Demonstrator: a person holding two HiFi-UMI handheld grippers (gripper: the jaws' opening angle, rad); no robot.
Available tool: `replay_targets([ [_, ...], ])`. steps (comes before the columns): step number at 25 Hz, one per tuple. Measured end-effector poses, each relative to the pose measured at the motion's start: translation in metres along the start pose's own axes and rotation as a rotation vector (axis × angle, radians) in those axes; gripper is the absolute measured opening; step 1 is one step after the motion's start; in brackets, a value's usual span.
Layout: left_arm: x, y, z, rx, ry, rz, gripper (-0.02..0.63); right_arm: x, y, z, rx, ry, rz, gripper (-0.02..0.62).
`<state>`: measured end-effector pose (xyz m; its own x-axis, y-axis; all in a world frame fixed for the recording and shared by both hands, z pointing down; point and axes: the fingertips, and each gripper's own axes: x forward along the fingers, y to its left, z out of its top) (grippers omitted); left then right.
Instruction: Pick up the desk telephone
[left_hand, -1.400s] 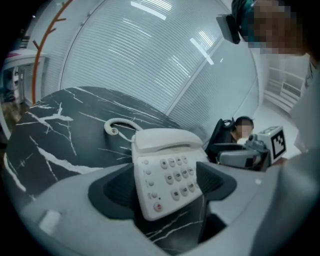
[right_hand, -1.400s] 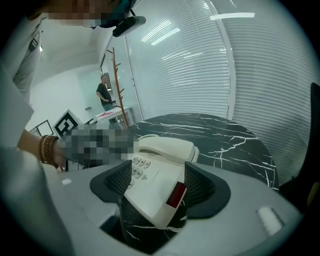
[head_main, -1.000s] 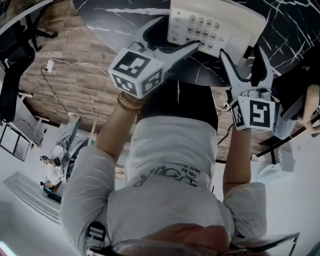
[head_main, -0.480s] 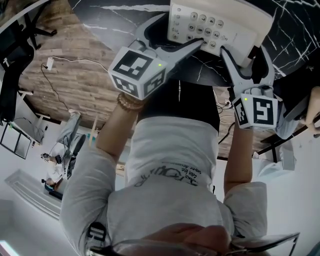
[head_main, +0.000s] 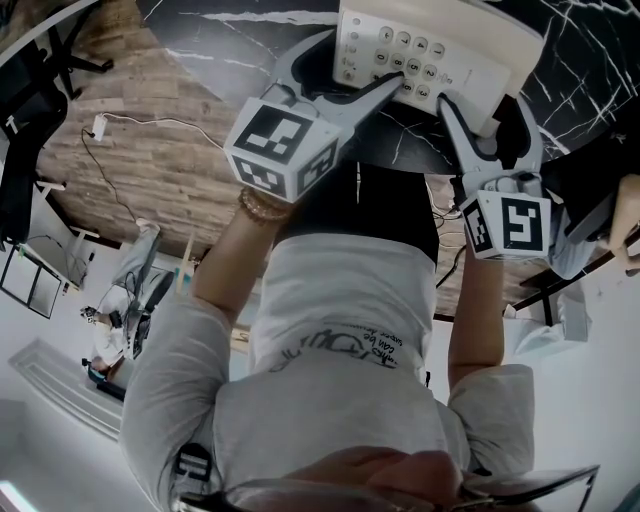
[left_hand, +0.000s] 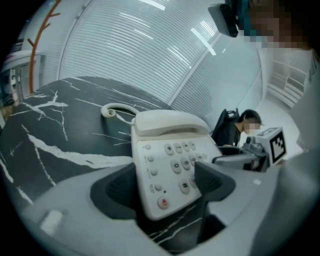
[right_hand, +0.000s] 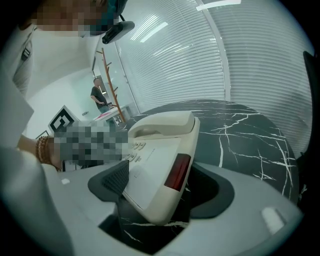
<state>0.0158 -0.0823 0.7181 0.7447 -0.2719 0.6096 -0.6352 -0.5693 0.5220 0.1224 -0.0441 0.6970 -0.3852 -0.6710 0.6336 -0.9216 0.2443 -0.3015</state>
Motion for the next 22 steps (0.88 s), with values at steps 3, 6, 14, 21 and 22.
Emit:
replay_targets([
  [3, -0.002, 0.0, -0.001, -0.001, 0.002, 0.005, 0.368, -0.001, 0.003, 0.0, 0.007, 0.0, -0.002, 0.371],
  [6, -0.004, 0.001, 0.002, -0.003, -0.005, 0.01, 0.37, -0.001, 0.005, 0.002, 0.011, -0.004, 0.002, 0.371],
  [14, -0.023, -0.009, 0.023, 0.017, -0.015, 0.018, 0.37, -0.014, 0.014, 0.024, 0.016, -0.022, 0.007, 0.373],
  [21, -0.045, -0.024, 0.061, 0.043, -0.044, 0.035, 0.371, -0.032, 0.025, 0.063, 0.007, -0.064, 0.009, 0.373],
  [22, -0.049, -0.027, 0.066, 0.045, -0.048, 0.036, 0.371, -0.035, 0.027, 0.069, 0.005, -0.068, 0.009, 0.373],
])
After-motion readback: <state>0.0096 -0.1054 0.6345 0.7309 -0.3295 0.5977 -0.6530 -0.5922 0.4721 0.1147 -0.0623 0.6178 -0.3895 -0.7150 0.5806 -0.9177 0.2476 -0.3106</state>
